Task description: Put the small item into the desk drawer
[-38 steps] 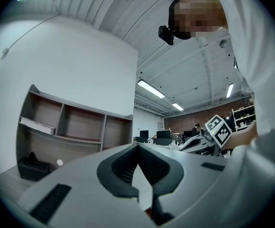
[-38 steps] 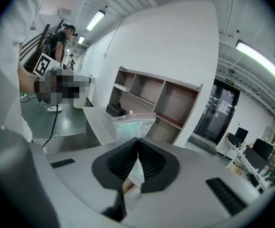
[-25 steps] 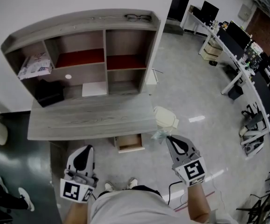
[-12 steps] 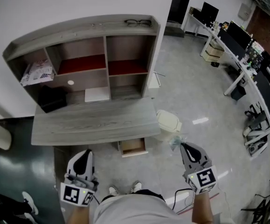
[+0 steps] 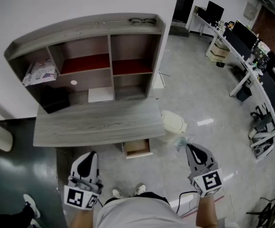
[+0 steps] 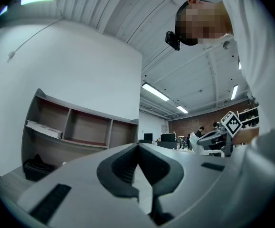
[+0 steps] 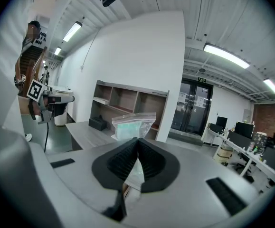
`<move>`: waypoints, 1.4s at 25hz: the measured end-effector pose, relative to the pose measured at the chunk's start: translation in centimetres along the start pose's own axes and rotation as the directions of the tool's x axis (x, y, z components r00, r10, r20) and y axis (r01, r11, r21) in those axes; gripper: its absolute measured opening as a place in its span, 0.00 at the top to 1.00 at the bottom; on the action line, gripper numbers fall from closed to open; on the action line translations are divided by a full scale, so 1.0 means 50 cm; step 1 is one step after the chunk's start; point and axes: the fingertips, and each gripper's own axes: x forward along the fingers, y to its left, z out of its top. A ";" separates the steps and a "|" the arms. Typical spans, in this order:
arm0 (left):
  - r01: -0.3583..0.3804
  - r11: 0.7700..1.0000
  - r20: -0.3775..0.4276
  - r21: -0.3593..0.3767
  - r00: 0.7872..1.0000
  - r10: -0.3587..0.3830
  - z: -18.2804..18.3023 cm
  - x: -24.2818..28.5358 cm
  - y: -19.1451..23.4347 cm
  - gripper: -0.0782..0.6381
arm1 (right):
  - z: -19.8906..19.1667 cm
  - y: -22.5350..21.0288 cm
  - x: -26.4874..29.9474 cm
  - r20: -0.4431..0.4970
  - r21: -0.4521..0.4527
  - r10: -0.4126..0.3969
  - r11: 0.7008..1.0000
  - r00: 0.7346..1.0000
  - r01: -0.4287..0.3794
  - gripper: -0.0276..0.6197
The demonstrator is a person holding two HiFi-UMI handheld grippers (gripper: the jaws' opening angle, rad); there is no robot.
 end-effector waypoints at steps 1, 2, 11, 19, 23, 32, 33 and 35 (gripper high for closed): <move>-0.002 1.000 0.001 -0.001 1.000 0.002 0.000 -0.003 0.000 0.87 | 0.003 0.002 0.000 0.003 0.001 0.000 1.000 1.000 0.000 0.92; -0.004 1.000 0.001 -0.003 1.000 0.004 0.000 -0.006 0.001 0.87 | 0.006 0.004 0.000 0.008 0.003 0.001 1.000 1.000 -0.001 0.92; -0.023 1.000 0.008 -0.017 1.000 0.023 0.001 -0.034 0.015 0.87 | 0.015 0.026 -0.002 0.024 0.016 -0.002 1.000 1.000 0.002 0.92; -0.026 0.999 0.009 -0.021 1.000 0.026 0.002 -0.052 0.024 0.87 | 0.026 0.032 -0.020 0.034 0.011 -0.037 0.999 0.999 0.036 0.92; -0.018 1.000 0.014 -0.022 1.000 0.019 0.007 -0.060 0.023 0.87 | 0.029 0.036 -0.036 0.043 0.023 -0.054 0.998 0.998 0.053 0.92; -0.021 0.999 0.016 -0.027 1.000 0.022 0.007 -0.101 0.035 0.87 | 0.038 0.057 -0.057 0.052 0.024 -0.080 0.997 0.995 0.079 0.92; -0.021 0.999 0.014 -0.030 1.000 0.022 0.005 -0.106 0.037 0.87 | 0.038 0.060 -0.059 0.049 0.021 -0.082 0.996 0.995 0.081 0.92; -0.021 0.999 0.010 -0.033 1.000 0.021 0.002 -0.116 0.040 0.87 | 0.037 0.071 -0.060 0.044 0.017 -0.083 0.996 0.996 0.082 0.92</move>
